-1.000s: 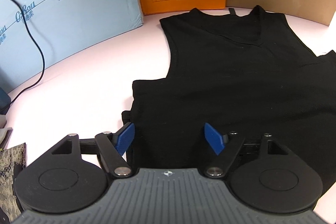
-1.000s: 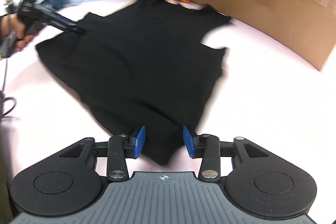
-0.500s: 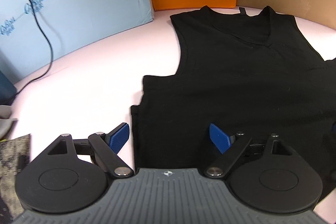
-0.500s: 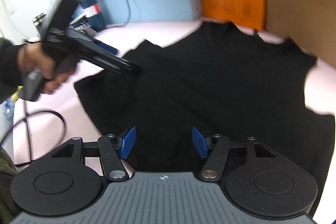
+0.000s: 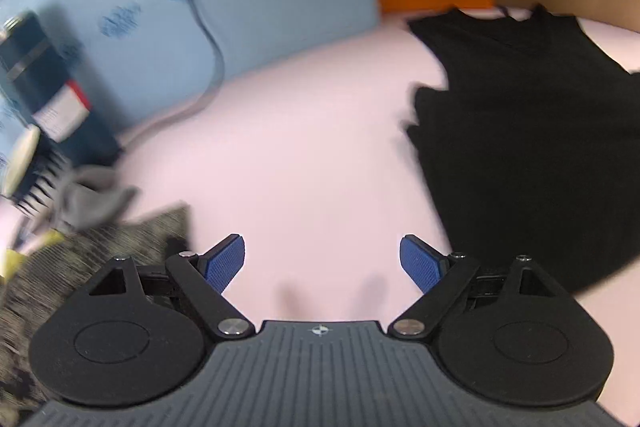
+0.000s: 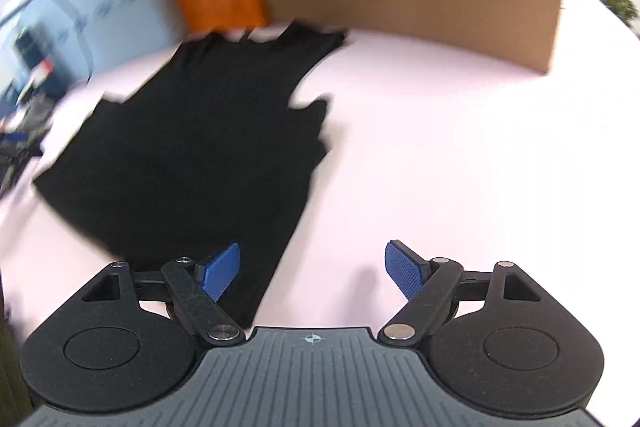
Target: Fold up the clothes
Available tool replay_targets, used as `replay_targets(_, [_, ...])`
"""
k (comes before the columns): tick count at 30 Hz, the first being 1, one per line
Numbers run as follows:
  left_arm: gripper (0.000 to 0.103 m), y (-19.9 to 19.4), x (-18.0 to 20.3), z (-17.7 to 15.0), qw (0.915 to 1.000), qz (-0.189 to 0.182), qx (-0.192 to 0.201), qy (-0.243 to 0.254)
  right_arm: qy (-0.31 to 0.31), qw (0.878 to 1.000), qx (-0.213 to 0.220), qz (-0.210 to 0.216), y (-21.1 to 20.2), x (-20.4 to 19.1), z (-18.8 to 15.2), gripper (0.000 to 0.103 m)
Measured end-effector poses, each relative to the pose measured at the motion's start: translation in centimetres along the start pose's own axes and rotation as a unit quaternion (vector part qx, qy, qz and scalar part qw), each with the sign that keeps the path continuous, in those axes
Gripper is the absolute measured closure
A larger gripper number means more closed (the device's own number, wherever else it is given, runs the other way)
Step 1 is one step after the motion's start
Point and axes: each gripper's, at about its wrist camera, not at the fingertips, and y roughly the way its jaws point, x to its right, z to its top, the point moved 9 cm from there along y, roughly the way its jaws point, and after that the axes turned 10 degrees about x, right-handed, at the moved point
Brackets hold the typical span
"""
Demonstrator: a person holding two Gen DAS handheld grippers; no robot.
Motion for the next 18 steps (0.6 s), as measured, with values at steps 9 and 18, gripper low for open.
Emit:
replay_targets(9, [0.019, 1.1, -0.3, 11.9, 0.9952, -0.013, 0.096, 0.018, 0.038, 0.996, 0.071, 0.023, 2.9, 0.4, 7.7, 0.023])
replay_targets(18, [0.02, 0.5, 1.7, 26.5, 0.9822, -0.06, 0.171, 0.049, 0.086, 0.99, 0.071, 0.09, 8.9, 0.1, 18.1, 0.023])
